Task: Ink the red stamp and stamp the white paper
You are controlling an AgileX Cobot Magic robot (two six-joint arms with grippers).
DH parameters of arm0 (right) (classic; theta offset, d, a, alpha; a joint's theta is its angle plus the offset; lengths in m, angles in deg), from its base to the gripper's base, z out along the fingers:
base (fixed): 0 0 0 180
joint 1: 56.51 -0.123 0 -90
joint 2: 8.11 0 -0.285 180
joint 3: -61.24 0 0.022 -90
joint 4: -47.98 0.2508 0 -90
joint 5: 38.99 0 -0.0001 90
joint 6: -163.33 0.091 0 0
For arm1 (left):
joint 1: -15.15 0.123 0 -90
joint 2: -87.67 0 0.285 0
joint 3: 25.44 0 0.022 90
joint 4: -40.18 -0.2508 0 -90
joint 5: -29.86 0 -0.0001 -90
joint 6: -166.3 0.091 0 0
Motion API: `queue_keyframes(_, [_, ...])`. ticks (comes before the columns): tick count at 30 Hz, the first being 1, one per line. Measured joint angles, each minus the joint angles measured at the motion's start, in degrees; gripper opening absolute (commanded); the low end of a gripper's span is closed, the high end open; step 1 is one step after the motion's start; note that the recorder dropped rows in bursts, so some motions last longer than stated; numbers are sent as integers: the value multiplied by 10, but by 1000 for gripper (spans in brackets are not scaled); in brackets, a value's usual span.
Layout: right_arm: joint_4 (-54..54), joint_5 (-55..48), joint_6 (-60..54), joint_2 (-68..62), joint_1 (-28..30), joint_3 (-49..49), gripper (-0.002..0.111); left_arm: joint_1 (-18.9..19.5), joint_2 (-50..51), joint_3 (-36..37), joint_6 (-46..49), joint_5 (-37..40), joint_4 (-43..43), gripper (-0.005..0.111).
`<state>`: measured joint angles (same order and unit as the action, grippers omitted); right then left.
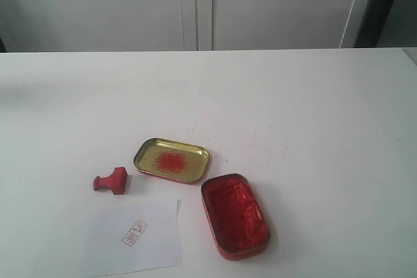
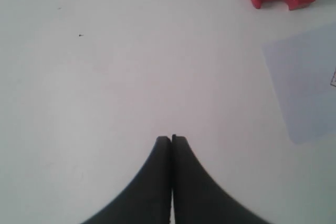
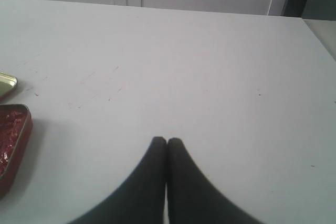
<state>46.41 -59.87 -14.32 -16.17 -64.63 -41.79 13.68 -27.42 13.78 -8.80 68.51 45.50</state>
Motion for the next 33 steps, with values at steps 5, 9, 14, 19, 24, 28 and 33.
queue_keyframes(5, [0,0,0,0,0,0,0,0,-78,25,0,31,1,0])
queue_keyframes(9, [0,0,0,0,0,0,0,0,-128,30,0,45,1,0])
queue_keyframes(14, [0,0,0,0,0,0,0,0,-159,30,0,50,1,0])
queue_keyframes(19, [0,0,0,0,0,0,0,0,-160,30,0,50,1,0])
queue_keyframes(24, [0,0,0,0,0,0,0,0,-160,30,0,50,1,0])
queue_keyframes(28, [0,0,0,0,0,0,0,0,-160,30,0,50,1,0])
queue_keyframes(33, [0,0,0,0,0,0,0,0,-160,30,0,50,1,0])
